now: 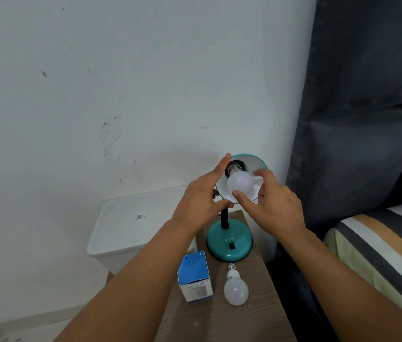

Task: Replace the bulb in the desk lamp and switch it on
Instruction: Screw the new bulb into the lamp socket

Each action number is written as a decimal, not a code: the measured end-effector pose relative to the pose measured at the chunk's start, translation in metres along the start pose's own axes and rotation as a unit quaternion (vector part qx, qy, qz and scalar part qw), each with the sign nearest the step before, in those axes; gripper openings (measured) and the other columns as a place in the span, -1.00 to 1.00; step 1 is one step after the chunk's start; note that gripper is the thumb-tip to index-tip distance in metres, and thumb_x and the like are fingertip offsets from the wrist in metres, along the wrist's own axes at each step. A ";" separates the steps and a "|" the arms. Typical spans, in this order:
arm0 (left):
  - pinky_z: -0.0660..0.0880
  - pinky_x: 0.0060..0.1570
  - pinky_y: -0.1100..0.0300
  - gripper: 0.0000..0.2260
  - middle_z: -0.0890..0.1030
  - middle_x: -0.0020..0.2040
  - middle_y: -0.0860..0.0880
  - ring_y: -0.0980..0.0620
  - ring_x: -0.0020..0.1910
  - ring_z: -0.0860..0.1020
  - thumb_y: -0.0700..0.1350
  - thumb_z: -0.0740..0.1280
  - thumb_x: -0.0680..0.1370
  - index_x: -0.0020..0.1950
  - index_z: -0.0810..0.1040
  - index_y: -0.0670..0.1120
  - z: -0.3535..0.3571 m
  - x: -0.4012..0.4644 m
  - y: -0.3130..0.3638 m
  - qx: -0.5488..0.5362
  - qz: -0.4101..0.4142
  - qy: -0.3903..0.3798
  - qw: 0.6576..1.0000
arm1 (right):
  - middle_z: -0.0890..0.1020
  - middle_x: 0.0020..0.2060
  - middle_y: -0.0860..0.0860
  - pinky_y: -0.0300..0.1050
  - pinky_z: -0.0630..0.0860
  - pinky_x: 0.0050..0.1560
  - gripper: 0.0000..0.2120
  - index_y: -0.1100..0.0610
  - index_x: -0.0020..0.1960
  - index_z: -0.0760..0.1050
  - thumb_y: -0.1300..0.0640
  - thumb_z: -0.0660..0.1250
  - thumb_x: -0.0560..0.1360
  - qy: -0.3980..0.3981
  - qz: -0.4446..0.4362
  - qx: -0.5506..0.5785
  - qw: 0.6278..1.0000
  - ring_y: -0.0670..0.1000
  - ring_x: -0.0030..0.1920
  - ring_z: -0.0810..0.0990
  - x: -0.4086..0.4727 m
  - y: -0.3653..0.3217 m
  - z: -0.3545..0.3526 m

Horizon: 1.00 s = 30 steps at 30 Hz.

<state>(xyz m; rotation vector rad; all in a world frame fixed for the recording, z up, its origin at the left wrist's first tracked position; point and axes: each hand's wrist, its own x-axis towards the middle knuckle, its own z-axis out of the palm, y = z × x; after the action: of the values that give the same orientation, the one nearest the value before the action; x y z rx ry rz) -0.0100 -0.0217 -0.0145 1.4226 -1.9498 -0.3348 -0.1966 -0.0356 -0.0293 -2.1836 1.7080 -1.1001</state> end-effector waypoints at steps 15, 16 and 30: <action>0.54 0.16 0.26 -0.07 0.50 0.09 0.16 0.13 0.00 0.56 -0.09 0.56 0.45 0.58 0.04 0.33 0.000 -0.001 0.001 0.009 -0.004 0.003 1.000 | 0.52 -0.42 -0.12 -0.02 0.60 -0.22 -0.37 -0.13 0.43 0.18 -0.35 0.24 0.46 -0.002 -0.054 -0.009 0.998 -0.01 -0.32 0.59 -0.003 -0.003 -0.004; 0.55 0.16 0.24 -0.07 0.49 0.07 0.16 0.14 -0.01 0.56 -0.10 0.56 0.44 0.58 0.04 0.33 0.000 -0.001 0.001 0.007 -0.006 0.002 1.000 | 0.48 -0.46 -0.13 -0.03 0.60 -0.22 -0.39 -0.14 0.45 0.20 -0.29 0.27 0.47 -0.007 -0.069 -0.010 0.998 -0.04 -0.36 0.56 -0.003 -0.003 -0.004; 0.53 0.13 0.31 -0.08 0.49 0.06 0.15 0.11 -0.02 0.56 -0.11 0.56 0.45 0.58 0.05 0.33 0.000 -0.002 0.003 0.003 -0.010 0.002 1.000 | 0.50 -0.41 -0.13 0.05 0.60 -0.11 -0.42 -0.07 0.42 0.33 -0.27 0.30 0.47 -0.001 -0.071 -0.034 0.997 0.04 -0.26 0.63 -0.001 -0.006 -0.006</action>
<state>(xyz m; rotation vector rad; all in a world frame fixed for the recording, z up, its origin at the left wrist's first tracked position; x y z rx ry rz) -0.0118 -0.0187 -0.0131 1.4457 -1.9359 -0.3353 -0.1959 -0.0313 -0.0226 -2.3802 1.6327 -1.0853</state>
